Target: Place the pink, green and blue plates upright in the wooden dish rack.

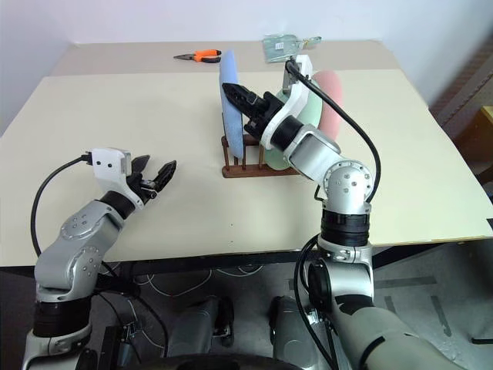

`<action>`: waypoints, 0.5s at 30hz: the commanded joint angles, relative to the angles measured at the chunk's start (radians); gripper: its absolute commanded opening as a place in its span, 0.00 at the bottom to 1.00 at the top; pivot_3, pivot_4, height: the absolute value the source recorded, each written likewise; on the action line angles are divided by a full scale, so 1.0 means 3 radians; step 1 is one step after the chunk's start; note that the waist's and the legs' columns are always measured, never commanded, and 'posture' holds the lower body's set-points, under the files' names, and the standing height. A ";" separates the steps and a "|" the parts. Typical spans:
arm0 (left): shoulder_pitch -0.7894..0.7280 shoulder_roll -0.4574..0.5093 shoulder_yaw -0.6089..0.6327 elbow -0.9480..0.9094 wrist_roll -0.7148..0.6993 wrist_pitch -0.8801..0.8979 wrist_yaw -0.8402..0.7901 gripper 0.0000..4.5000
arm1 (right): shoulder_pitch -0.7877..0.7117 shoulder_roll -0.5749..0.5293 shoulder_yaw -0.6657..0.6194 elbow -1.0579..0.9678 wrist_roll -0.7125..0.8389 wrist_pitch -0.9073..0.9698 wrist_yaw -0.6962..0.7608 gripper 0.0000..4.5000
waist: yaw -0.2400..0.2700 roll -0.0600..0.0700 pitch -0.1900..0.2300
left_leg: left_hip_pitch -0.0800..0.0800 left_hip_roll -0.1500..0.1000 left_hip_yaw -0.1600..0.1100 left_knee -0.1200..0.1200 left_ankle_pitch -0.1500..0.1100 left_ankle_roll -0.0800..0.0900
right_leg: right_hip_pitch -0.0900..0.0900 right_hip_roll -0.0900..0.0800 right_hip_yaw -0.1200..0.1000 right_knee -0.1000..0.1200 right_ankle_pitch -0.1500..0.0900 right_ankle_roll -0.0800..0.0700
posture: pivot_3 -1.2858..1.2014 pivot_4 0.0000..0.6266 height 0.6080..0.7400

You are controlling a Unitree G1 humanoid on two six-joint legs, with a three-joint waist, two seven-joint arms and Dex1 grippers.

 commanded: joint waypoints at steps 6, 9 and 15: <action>0.0023 -0.0016 -0.0082 -0.0213 -0.0054 0.0043 -0.0123 0.80 | -0.0131 -0.0682 0.0740 -0.0342 -0.1240 -0.0642 0.0763 0.62 | 0.0005 0.0003 0.0002 | -0.0007 -0.0001 0.0000 0.0003 -0.0001 0.0003 | -0.0006 -0.0001 0.0000 -0.0001 0.0000 0.0001 | 0.52 0.24 1.00; 0.0008 0.0008 -0.0180 -0.0223 0.0008 0.0037 -0.0172 0.80 | -0.0093 -0.1037 0.1074 -0.0448 -0.1848 -0.1053 0.1115 0.62 | 0.0011 0.0003 0.0002 | -0.0007 -0.0001 0.0000 0.0003 -0.0001 0.0002 | -0.0006 -0.0001 0.0000 -0.0001 0.0000 0.0001 | 0.52 0.24 1.00; -0.0013 0.0179 -0.0567 -0.0351 0.0126 0.0012 -0.0450 0.80 | 0.0125 -0.1524 0.0817 -0.0714 -0.2113 -0.1380 0.1499 0.44 | 0.0023 0.0002 0.0002 | -0.0008 -0.0001 0.0000 0.0004 -0.0001 0.0003 | -0.0005 -0.0001 -0.0001 -0.0004 0.0000 0.0001 | 0.52 0.24 1.00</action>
